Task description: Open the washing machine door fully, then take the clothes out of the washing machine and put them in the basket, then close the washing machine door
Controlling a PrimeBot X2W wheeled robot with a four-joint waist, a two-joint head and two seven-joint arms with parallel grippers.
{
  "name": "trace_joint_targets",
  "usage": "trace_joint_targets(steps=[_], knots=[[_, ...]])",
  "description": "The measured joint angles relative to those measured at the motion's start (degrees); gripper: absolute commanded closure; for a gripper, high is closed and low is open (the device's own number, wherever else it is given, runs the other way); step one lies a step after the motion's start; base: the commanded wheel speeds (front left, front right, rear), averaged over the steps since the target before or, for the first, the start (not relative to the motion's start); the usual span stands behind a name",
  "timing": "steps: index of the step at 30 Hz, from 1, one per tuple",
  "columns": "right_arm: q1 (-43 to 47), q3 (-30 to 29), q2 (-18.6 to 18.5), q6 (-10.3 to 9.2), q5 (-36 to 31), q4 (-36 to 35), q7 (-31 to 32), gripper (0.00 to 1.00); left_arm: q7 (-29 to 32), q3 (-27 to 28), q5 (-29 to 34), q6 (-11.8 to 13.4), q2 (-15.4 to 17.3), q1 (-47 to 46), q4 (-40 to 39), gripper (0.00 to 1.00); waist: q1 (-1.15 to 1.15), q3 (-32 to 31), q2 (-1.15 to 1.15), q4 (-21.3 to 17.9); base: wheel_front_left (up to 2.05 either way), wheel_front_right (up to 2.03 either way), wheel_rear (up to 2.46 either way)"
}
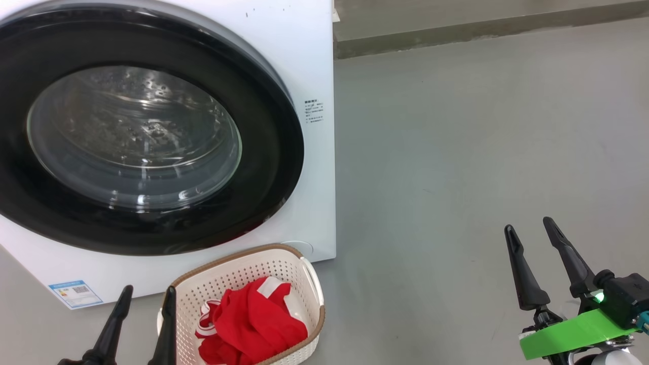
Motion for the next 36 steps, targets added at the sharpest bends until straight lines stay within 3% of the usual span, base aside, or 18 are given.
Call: trace_joint_targets(steps=[13, 14, 20, 36], knots=[[0.2, -0.2, 0.3, 0.00, -0.1, 0.5, 0.0, 0.00, 0.0, 0.5, 0.0, 0.0, -0.2, 0.1, -0.6, 0.00, 0.00, -0.8, 0.00, 0.9, 0.00, 0.00, 0.00], [0.2, -0.1, 0.3, 0.00, 0.0, 0.9, 0.0, 1.00, 0.1, 0.7, 0.0, 0.1, -0.4, 0.1, -0.5, 1.00, 0.00, -0.8, 0.00, 0.9, 0.00, 0.00, 0.00], [3.1, 0.2, 2.1, 0.00, 0.5, 5.0, 0.3, 1.00, 0.7, 0.1, -0.6, 0.1, -1.9, 0.7, 3.6, 1.00, 0.00, -0.8, 0.00, 0.9, 0.00, 0.00, 0.00], [3.1, -0.2, 2.7, 0.00, 8.7, 5.5, 2.6, 1.00, 3.1, 0.2, -9.9, 0.1, -2.0, 1.0, 4.8, 1.00, 0.02, -0.3, 0.00, 1.3, 0.00, 0.00, 0.00]])
